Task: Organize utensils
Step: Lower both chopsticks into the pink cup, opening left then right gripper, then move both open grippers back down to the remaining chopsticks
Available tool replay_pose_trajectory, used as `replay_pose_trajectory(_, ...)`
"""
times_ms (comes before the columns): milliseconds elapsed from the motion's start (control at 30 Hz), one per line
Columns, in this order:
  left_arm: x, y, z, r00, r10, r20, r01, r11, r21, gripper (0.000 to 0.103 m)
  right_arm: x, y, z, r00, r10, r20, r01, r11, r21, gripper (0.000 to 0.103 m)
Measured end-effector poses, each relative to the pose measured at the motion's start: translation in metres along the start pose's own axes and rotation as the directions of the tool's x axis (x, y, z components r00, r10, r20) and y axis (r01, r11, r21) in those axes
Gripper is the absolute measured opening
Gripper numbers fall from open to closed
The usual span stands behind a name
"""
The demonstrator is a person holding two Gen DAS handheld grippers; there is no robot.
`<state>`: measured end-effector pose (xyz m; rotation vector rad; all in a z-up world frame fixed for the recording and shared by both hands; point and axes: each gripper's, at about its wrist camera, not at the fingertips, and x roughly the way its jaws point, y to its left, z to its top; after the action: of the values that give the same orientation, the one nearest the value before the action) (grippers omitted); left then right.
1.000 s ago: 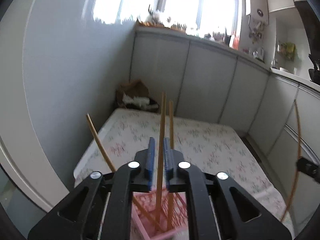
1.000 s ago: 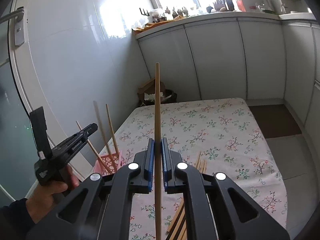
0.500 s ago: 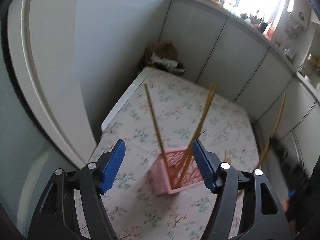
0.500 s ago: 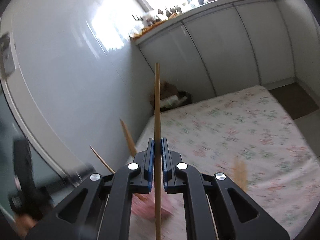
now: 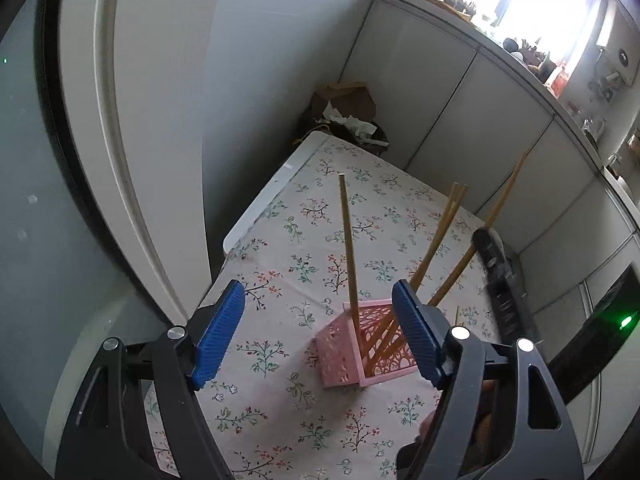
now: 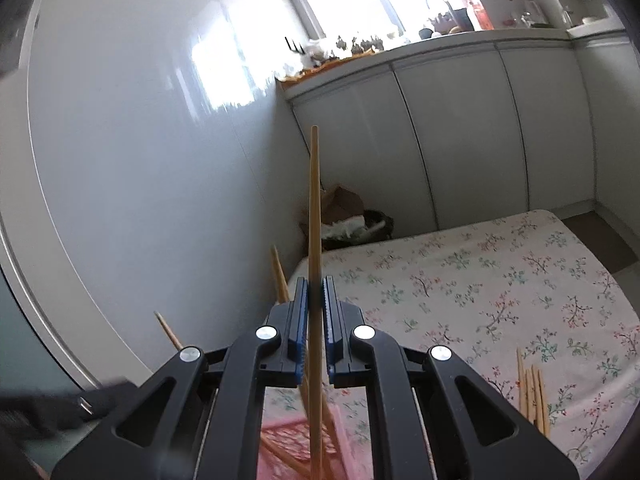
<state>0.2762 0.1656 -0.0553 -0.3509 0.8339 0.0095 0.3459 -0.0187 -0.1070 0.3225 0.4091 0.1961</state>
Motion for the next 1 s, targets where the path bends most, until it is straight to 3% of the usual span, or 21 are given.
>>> replay_pose_trajectory(133,-0.001,-0.003,0.0,1.0,-0.023,-0.006,0.023,1.0,-0.002,0.073,0.0,-0.001,-0.015,0.999,-0.003,-0.036,0.003,1.0,-0.024,0.008)
replay_pose_trajectory(233,-0.003,-0.006,0.001,0.999,-0.033,-0.004,0.033,0.999,0.004,0.073,0.0,0.001,-0.019,0.993,0.027,-0.117,-0.033,0.998,-0.055,0.013)
replay_pose_trajectory(267,-0.004,-0.006,0.0,0.999,-0.035,-0.003,0.035,0.999,0.006,0.073,-0.004,-0.001,-0.017,0.987,0.042,-0.152,-0.051,0.997,-0.059,0.028)
replay_pose_trajectory(300,-0.005,-0.008,0.0,0.999,-0.042,-0.003,0.042,0.999,0.009,0.073,-0.01,-0.003,-0.015,0.987,0.042,-0.154,-0.052,0.997,-0.061,0.035)
replay_pose_trajectory(667,-0.021,-0.055,-0.017,0.994,-0.109,-0.002,0.108,0.984,0.139,0.073,-0.149,-0.074,0.065,0.993,-0.01,-0.114,0.009,1.0,-0.015,0.039)
replay_pose_trajectory(833,-0.02,-0.098,-0.04,0.987,-0.154,-0.052,0.162,0.954,0.252,0.073,-0.183,-0.119,0.056,0.991,-0.035,-0.126,0.045,0.996,0.076,0.043)
replay_pose_trajectory(900,-0.014,-0.118,-0.054,0.983,-0.16,-0.094,0.181,0.936,0.302,0.073,-0.17,-0.145,0.041,0.969,-0.08,-0.235,0.116,0.983,0.144,0.043)
replay_pose_trajectory(1000,0.003,-0.136,-0.072,0.976,-0.152,-0.159,0.199,0.917,0.345,0.073,-0.156,-0.175,0.028,0.938,-0.057,-0.342,0.143,0.962,0.232,0.044)
